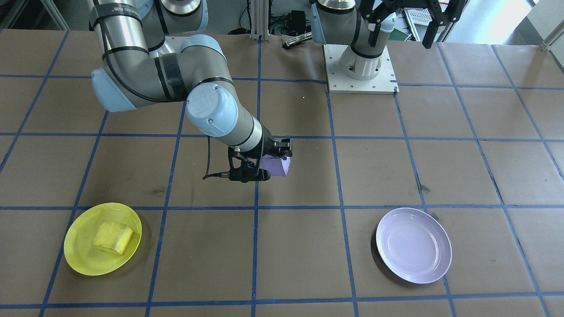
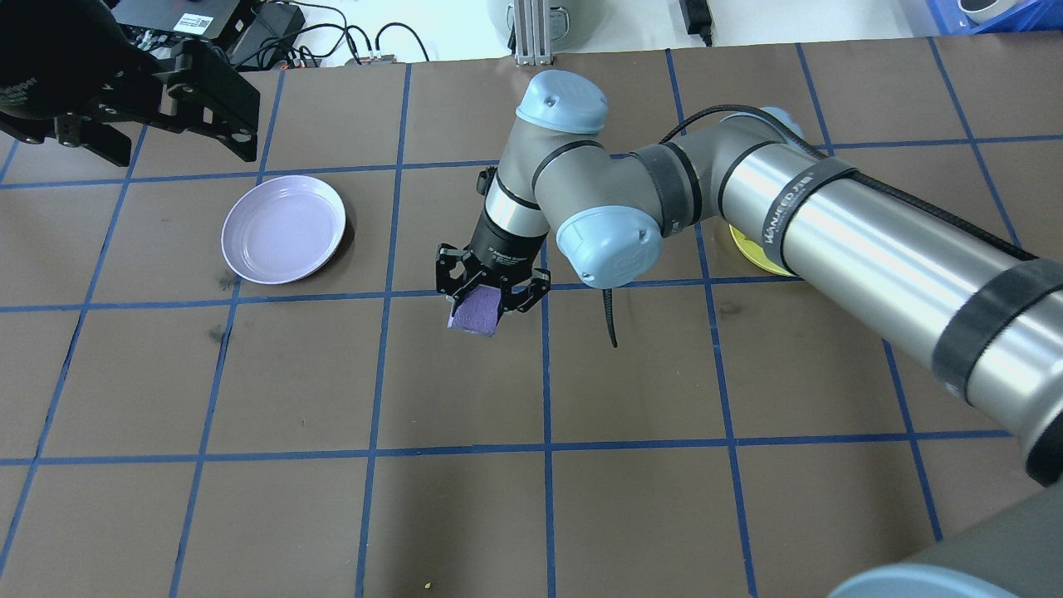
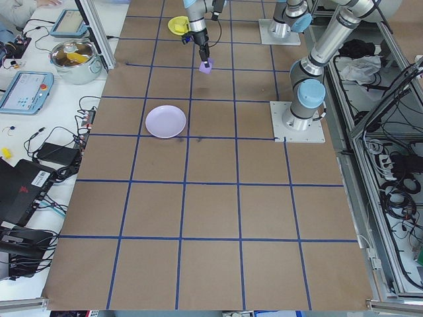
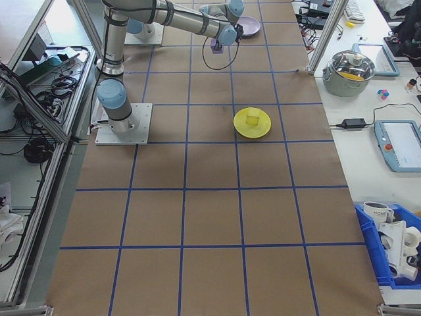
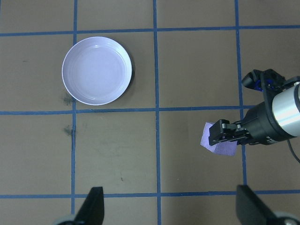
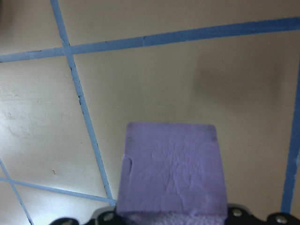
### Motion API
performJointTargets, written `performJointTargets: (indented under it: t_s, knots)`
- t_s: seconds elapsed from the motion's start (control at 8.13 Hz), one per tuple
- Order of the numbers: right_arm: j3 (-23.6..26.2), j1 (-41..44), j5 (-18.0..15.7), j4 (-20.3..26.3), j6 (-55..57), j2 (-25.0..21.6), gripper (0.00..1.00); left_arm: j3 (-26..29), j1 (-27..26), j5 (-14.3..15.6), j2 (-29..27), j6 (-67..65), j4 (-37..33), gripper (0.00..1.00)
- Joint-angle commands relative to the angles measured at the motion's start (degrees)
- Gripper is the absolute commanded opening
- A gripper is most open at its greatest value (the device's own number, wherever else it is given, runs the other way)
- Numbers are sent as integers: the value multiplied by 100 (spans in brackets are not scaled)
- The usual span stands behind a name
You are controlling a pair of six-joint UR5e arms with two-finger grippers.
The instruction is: Sort blocks by color into plates
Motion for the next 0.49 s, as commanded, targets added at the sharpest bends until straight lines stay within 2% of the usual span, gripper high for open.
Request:
performJointTargets:
  t_s: [0.0, 0.12, 0.25, 0.37]
  knots:
    - [-46, 312, -44, -86, 94, 383, 15, -144, 2, -10, -96, 32, -15, 100]
    - [-80, 322, -122, -94, 94, 480, 24, -328, -15, -2, 69, 24, -67, 100]
    - [-98, 322, -306, -121, 111, 463, 42, -434, -24, 68, 506, 33, -407, 100]
    - [-98, 322, -464, -173, 59, 446, 95, -618, -24, 51, 997, -46, -924, 100]
